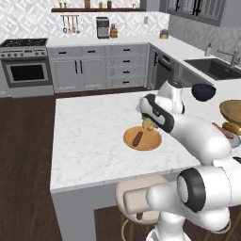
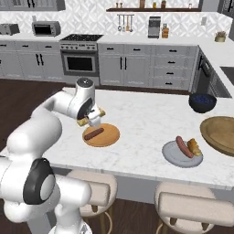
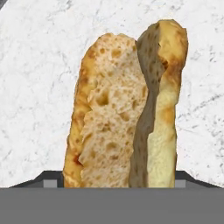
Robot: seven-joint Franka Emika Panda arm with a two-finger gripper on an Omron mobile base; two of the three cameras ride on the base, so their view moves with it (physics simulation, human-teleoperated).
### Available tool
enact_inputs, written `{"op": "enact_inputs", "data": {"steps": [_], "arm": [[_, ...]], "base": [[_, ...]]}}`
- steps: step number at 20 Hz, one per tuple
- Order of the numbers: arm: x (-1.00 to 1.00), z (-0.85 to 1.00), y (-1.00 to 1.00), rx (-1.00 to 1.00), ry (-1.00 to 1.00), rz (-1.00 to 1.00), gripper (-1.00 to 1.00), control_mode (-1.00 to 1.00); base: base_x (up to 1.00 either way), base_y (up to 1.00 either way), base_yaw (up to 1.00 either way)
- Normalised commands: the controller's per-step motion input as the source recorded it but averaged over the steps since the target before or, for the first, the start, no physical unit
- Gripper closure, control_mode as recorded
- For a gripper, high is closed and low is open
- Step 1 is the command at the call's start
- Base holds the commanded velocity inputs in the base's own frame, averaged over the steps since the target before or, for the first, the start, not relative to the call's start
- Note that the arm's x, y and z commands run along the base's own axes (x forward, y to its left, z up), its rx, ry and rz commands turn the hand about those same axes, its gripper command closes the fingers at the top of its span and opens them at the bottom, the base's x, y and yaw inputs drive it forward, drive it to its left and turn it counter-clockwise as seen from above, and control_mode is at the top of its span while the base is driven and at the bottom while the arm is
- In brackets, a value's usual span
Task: Place one bun and one sausage from the bowl on each plate.
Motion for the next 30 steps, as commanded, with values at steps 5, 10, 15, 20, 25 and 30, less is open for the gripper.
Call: {"op": "enact_inputs", "data": {"steps": [5, 10, 15, 20, 25, 30], "arm": [[1.0, -0.85, -0.56, -0.01, 0.2, -0.15, 1.0, -1.0], [0.65, -0.62, -0.39, 0.0, 0.07, -0.05, 1.0, -1.0], [0.04, -0.49, 0.27, 0.0, 0.0, 0.01, 1.0, -1.0], [0.0, -0.46, 0.17, 0.0, -0.02, 0.0, 1.0, -1.0], [0.0, -0.16, 0.03, 0.0, 0.0, 0.0, -1.0, -1.0], [0.0, 0.01, 0.02, 0.03, 0.0, 0.0, -1.0, -1.0]], "base": [[0.0, 0.0, 0.0], [0.0, 0.0, 0.0], [0.0, 0.0, 0.0], [0.0, 0.0, 0.0], [0.0, 0.0, 0.0], [0.0, 0.0, 0.0]]}}
